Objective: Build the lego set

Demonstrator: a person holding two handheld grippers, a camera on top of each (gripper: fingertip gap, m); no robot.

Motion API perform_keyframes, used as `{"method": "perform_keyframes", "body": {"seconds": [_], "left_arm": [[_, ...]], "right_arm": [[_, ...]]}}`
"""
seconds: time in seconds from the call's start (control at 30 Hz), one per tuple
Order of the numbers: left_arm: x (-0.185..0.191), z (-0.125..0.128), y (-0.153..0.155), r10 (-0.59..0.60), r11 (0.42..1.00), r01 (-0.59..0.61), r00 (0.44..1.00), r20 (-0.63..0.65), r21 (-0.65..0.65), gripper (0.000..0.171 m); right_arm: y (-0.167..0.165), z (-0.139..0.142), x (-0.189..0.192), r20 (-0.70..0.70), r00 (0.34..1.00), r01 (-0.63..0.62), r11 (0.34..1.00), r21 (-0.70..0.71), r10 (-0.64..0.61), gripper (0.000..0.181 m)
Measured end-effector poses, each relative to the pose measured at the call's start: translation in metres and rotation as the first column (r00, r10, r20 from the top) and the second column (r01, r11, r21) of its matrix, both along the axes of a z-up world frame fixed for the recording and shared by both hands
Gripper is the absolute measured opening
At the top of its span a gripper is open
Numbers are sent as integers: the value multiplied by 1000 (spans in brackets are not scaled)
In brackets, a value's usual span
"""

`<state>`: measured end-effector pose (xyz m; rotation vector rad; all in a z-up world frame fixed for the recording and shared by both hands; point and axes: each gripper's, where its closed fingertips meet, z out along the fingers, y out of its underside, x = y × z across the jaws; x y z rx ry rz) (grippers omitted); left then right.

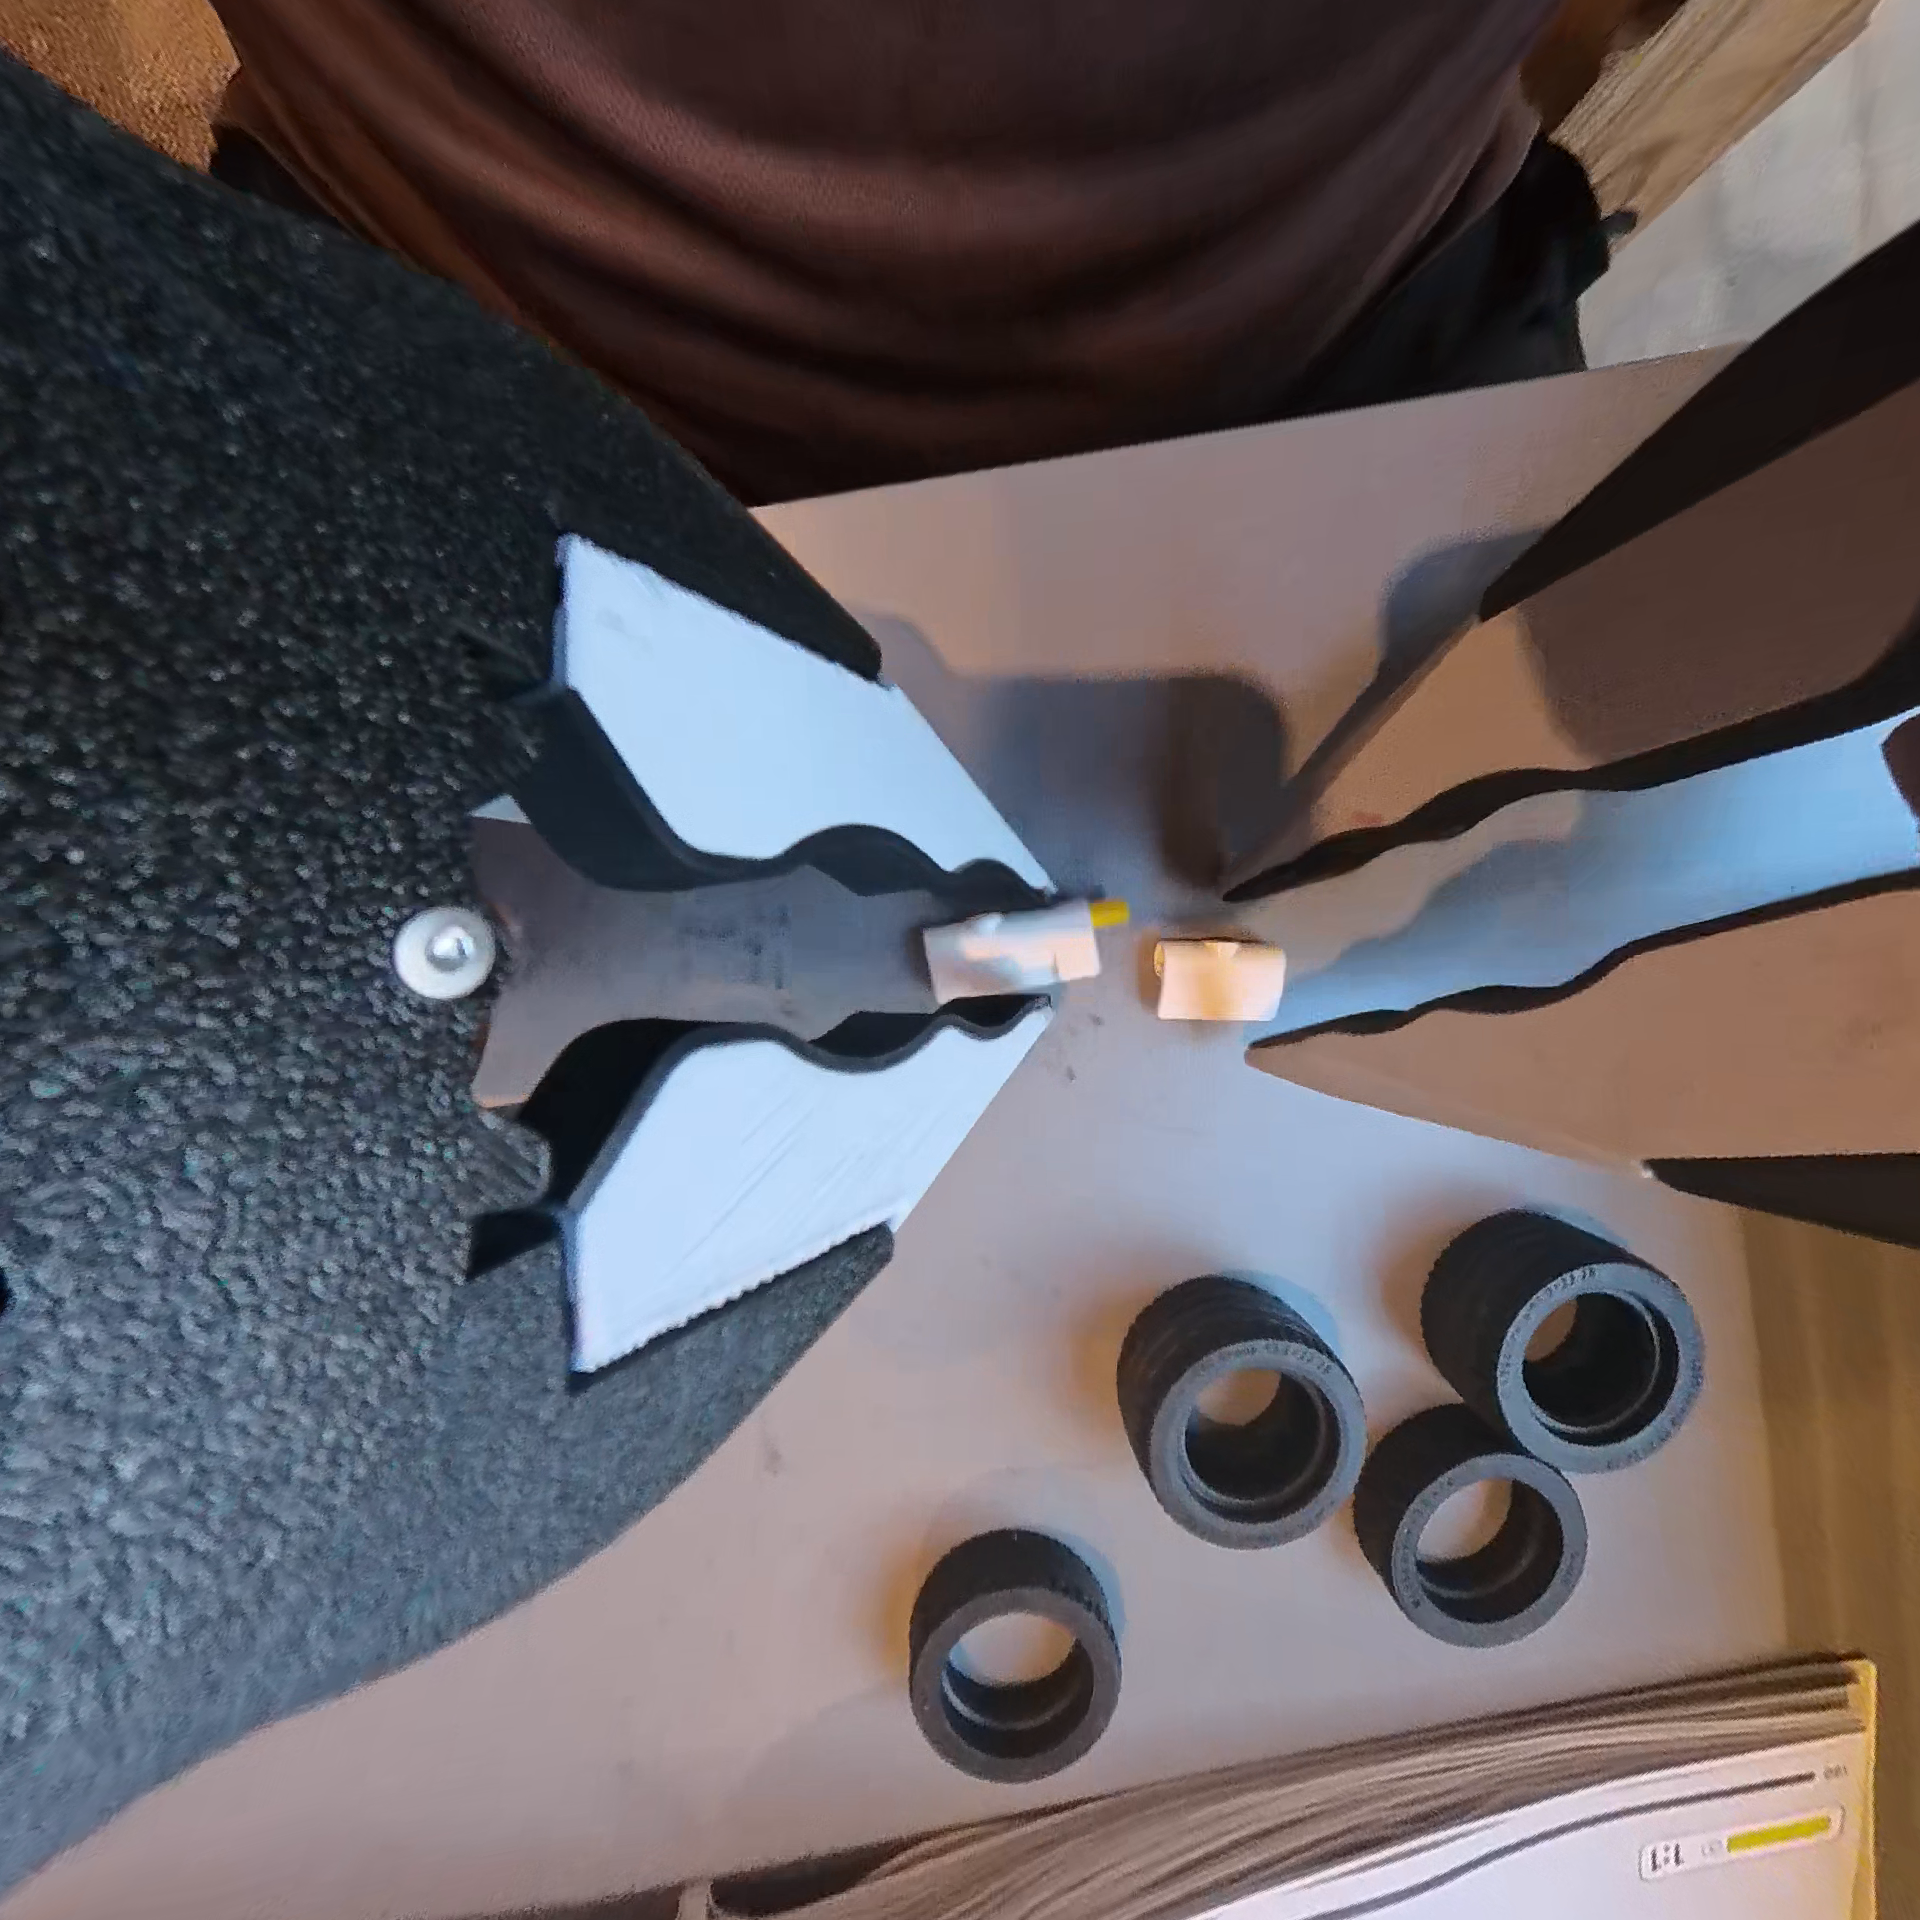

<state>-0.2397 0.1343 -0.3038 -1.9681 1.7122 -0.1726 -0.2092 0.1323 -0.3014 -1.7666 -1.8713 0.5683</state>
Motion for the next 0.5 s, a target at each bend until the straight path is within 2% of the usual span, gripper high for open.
{"method": "perform_keyframes", "body": {"seconds": [0.03,0.1,0.17,0.37,0.5], "left_arm": [[2,0,0,-9,1000,9,1000,2,-7,24],[3,-1,1,-20,999,20,1000,2,-28,23],[4,-3,-2,-31,997,32,999,12,-71,11],[5,-3,-1,-2,994,6,999,36,-110,11],[4,-4,-5,41,993,-34,997,63,-111,11]], "right_arm": [[0,-1,0,-6,1000,-1,1000,-8,1,15],[0,-5,1,-9,1000,-3,1000,-11,3,16],[-2,-5,0,-29,1000,-4,1000,-25,3,16],[-2,-3,4,-97,995,3,997,-75,-10,23],[-3,-5,5,-128,992,-2,991,-130,-15,16]]}}
